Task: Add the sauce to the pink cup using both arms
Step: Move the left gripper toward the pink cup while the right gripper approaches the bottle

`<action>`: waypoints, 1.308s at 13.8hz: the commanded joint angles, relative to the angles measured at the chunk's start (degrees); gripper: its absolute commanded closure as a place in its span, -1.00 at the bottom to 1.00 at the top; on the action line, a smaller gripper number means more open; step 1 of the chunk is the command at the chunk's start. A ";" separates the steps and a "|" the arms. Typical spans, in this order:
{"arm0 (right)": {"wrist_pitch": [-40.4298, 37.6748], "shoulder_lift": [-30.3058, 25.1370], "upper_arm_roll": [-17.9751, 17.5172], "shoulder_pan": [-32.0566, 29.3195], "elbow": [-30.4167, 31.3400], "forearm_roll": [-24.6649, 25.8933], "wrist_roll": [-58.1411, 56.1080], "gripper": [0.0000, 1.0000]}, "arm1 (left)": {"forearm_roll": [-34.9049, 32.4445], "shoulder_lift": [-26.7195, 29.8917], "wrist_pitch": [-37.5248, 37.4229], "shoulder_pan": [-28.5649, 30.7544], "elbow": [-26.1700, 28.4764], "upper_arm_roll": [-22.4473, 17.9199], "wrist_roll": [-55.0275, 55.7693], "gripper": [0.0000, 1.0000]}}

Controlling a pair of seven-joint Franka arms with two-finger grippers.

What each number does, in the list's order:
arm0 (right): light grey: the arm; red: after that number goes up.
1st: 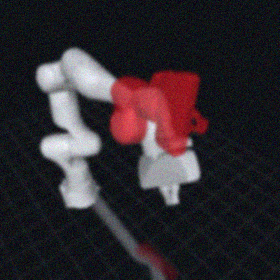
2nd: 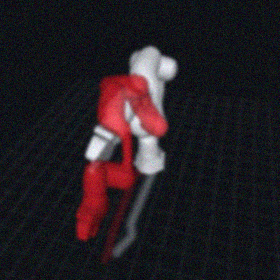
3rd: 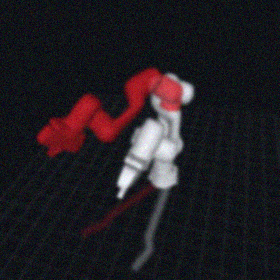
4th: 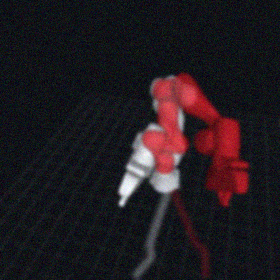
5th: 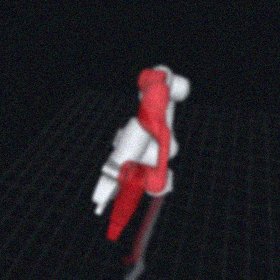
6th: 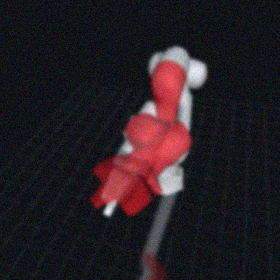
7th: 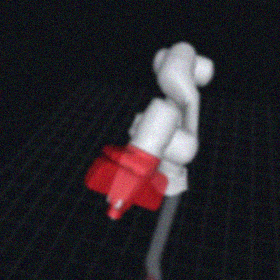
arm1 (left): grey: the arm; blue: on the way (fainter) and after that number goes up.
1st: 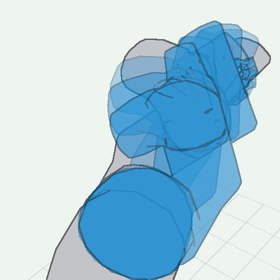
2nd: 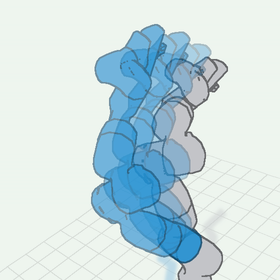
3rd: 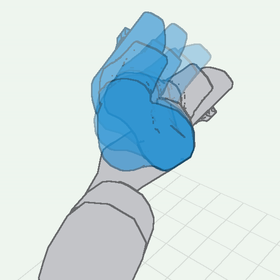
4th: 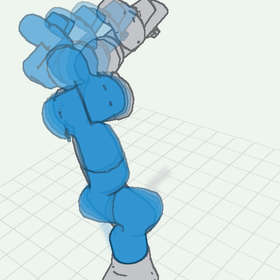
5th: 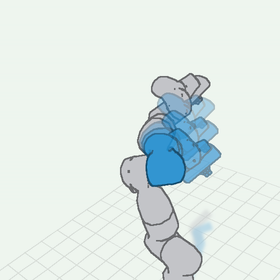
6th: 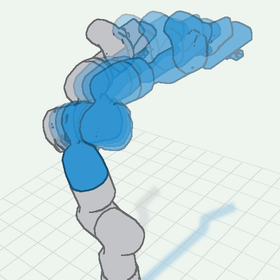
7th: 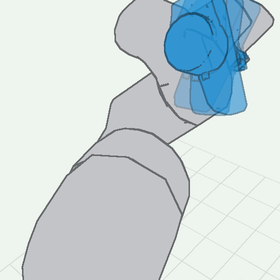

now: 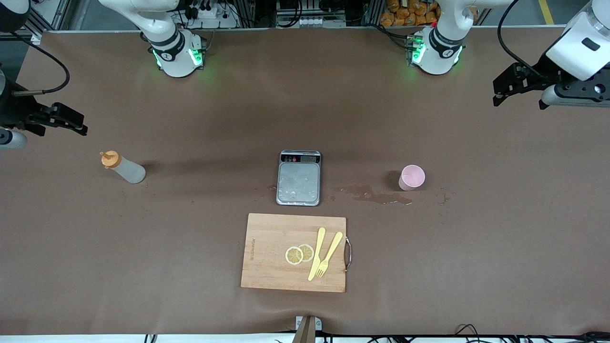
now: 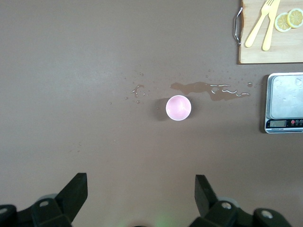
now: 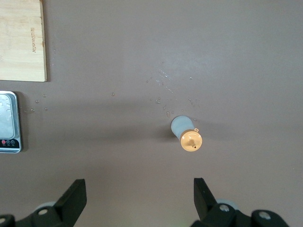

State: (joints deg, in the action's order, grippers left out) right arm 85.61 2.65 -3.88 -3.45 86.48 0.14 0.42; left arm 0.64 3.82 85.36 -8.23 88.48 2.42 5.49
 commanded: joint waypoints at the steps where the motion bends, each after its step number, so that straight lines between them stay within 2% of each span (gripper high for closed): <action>1: -0.19 -1.24 0.36 -0.15 0.62 0.12 -0.33 -1.00 | 0.16 -0.48 -0.99 -0.03 -1.30 0.13 -0.03 -1.00; 4: -0.10 -0.98 0.36 -0.41 0.62 0.12 -0.33 -1.00 | 0.51 -0.83 -0.99 0.14 -1.21 -0.05 -0.04 -1.00; 9: 0.08 0.42 0.36 -4.36 0.53 0.03 -0.33 -1.00 | 0.24 -1.09 -0.99 -0.21 -1.38 0.04 0.05 -1.00; 13: 1.84 3.58 0.36 -9.19 0.36 -0.66 -0.33 -1.00 | 0.24 -1.53 -0.99 -0.03 -1.38 0.13 -0.04 -1.00; 18: 1.84 4.38 0.36 -13.15 0.53 -0.93 -0.68 -1.00 | 0.51 -3.11 -1.25 -0.03 -0.68 0.04 0.58 -1.00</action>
State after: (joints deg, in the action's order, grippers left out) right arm 87.31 7.44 -2.83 -14.82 86.88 0.09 0.38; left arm 0.64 1.65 85.06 -8.30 88.57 2.44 5.49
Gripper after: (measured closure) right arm 0.000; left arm 0.000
